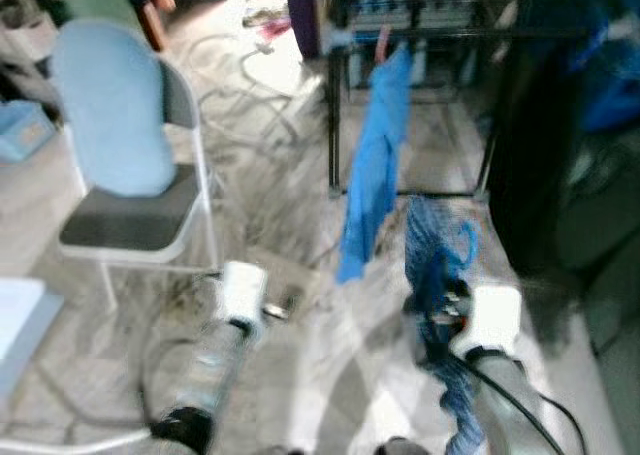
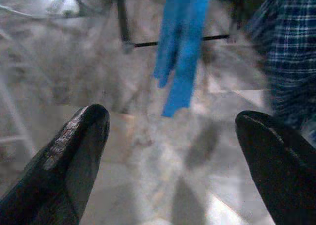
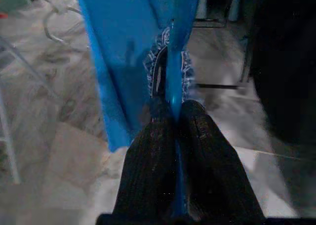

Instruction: Hang hanger

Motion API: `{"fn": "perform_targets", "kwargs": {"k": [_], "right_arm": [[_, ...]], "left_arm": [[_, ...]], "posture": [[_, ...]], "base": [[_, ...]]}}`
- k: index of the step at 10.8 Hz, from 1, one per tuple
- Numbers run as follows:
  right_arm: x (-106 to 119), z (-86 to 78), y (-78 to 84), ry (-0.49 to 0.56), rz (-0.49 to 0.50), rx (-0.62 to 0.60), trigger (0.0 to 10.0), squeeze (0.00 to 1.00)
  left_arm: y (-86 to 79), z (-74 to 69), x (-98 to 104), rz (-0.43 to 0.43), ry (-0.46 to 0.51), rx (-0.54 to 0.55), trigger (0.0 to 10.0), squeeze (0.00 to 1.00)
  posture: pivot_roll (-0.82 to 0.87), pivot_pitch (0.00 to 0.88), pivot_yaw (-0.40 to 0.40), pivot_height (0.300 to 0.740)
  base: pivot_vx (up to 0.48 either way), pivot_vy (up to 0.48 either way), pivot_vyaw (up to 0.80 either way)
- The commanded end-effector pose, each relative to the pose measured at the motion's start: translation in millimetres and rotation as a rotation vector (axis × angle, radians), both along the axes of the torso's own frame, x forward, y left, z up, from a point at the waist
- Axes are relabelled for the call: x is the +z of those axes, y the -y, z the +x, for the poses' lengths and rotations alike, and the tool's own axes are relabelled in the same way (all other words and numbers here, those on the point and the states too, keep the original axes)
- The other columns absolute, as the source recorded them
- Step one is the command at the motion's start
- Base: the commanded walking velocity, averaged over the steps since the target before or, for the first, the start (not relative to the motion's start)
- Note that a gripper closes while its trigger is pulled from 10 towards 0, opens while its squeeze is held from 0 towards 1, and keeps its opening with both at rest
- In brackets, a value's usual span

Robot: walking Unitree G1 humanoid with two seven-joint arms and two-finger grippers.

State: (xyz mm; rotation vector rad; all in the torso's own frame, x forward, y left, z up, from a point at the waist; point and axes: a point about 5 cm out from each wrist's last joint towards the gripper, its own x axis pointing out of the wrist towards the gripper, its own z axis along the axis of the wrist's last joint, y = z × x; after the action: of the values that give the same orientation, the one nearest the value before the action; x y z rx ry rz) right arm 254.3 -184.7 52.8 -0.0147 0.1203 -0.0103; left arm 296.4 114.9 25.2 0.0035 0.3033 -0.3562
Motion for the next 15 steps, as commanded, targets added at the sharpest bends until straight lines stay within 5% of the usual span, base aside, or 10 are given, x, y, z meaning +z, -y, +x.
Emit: {"fn": "perform_targets", "kwargs": {"k": [1, 8, 15], "right_arm": [[2.6, 1.7, -2.6, 0.008, 0.002, 0.02, 10.0, 0.0], [5.5, 16.8, -20.7, -0.006, 0.017, 0.134, 10.0, 0.0], [-1.0, 2.7, -11.4, -0.014, 0.025, 0.057, 10.0, 0.0]], "left_arm": [[-9.3, -6.1, -5.3, 0.012, -0.008, 0.036, 10.0, 0.0], [-20.2, -26.3, -15.0, 0.01, -0.022, 0.138, 10.0, 0.0], [-16.0, -16.9, -10.6, 0.043, -0.036, 0.066, 10.0, 0.0]], "posture": [[-0.16, 0.173, 0.03, 0.74], [-0.07, 0.195, -0.018, 0.74], [-0.13, 0.197, 0.031, 0.74]], "base": [[0.0, 0.0, 0.0], [-0.061, 0.0, 0.0], [-0.063, 0.0, 0.0]]}}
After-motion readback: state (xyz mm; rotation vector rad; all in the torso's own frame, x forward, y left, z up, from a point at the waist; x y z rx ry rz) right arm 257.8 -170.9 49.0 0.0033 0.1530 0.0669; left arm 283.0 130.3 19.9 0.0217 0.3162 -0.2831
